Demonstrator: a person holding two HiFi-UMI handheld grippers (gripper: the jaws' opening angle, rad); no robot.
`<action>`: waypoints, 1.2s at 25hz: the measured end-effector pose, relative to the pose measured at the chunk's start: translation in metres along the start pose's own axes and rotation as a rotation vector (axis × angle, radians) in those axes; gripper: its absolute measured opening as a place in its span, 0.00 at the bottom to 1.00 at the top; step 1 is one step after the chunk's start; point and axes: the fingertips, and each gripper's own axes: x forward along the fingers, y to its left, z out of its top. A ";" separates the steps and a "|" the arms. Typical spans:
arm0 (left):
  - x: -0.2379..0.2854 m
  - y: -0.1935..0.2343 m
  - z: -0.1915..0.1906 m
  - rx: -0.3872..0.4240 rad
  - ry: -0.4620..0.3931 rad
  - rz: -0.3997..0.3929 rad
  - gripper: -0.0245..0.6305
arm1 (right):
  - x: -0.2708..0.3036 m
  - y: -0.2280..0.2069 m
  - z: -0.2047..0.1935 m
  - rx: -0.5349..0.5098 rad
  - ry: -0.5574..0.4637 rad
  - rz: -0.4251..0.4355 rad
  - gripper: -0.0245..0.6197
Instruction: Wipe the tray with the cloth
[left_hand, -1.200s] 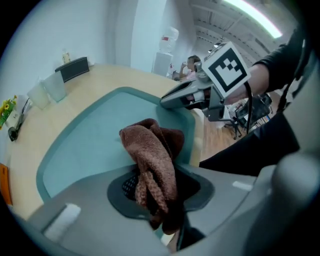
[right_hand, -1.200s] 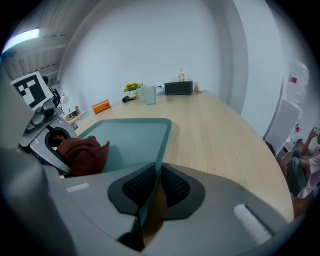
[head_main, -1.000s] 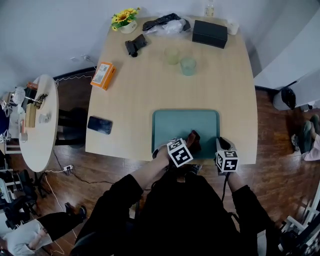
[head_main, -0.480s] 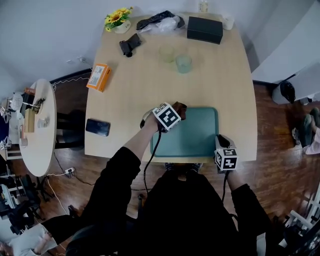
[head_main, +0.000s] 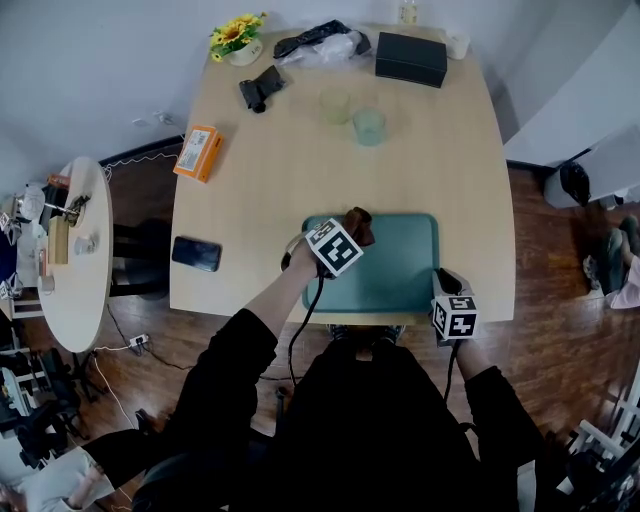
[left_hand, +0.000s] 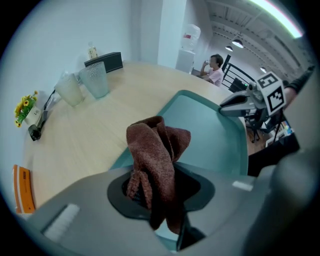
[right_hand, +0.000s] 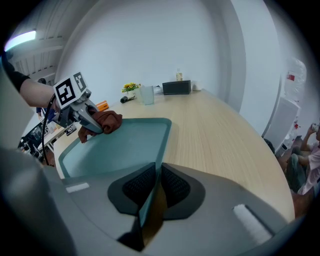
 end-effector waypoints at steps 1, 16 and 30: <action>-0.001 -0.008 -0.006 0.004 0.003 -0.006 0.18 | 0.000 0.000 -0.001 0.000 0.000 -0.001 0.10; -0.019 -0.104 -0.086 0.051 0.001 -0.040 0.18 | -0.001 -0.002 0.000 0.000 0.001 -0.006 0.10; -0.014 0.036 -0.052 0.091 0.070 0.127 0.18 | 0.000 0.000 0.000 -0.002 -0.003 -0.009 0.10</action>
